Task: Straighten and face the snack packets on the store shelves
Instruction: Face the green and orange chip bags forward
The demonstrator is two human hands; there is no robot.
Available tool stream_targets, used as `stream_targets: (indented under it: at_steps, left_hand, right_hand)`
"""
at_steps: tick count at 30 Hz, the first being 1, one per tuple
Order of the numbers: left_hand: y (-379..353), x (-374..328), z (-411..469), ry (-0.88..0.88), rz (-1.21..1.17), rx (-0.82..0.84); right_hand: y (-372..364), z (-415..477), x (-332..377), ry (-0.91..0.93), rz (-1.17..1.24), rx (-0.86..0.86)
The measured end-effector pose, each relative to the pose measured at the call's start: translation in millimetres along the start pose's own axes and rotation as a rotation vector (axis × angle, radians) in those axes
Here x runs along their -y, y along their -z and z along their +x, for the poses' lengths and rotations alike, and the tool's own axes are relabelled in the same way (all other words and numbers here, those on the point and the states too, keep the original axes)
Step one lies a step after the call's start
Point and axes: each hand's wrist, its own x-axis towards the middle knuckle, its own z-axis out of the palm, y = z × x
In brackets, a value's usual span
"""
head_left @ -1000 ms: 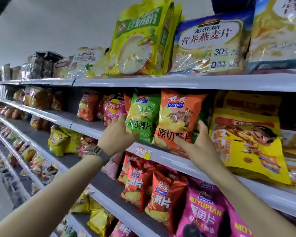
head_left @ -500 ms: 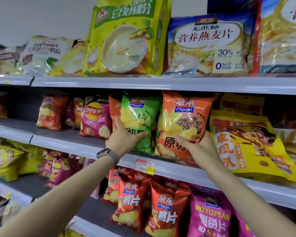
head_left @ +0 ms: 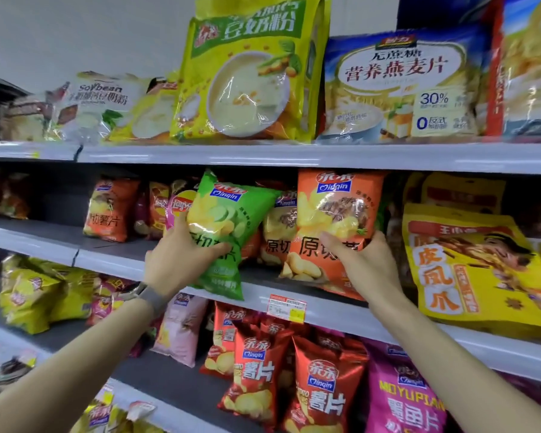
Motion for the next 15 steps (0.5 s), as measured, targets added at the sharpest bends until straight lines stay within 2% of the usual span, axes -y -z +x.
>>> stream_targets:
  at_steps: [5, 9, 15]
  left_hand:
    - [25.6, 37.7, -24.3, 0.079, -0.103, -0.056]
    - [42.4, 55.5, -35.6, 0.107, -0.098, -0.111]
    - [53.4, 60.2, -52.8, 0.082, -0.145, -0.124]
  right_hand:
    - [-61.3, 4.0, 7.0, 0.004, 0.009, 0.000]
    - [-108.7, 5.5, 12.9, -0.024, -0.027, 0.048]
    - [-136.6, 8.1, 5.7, -0.099, -0.137, 0.041]
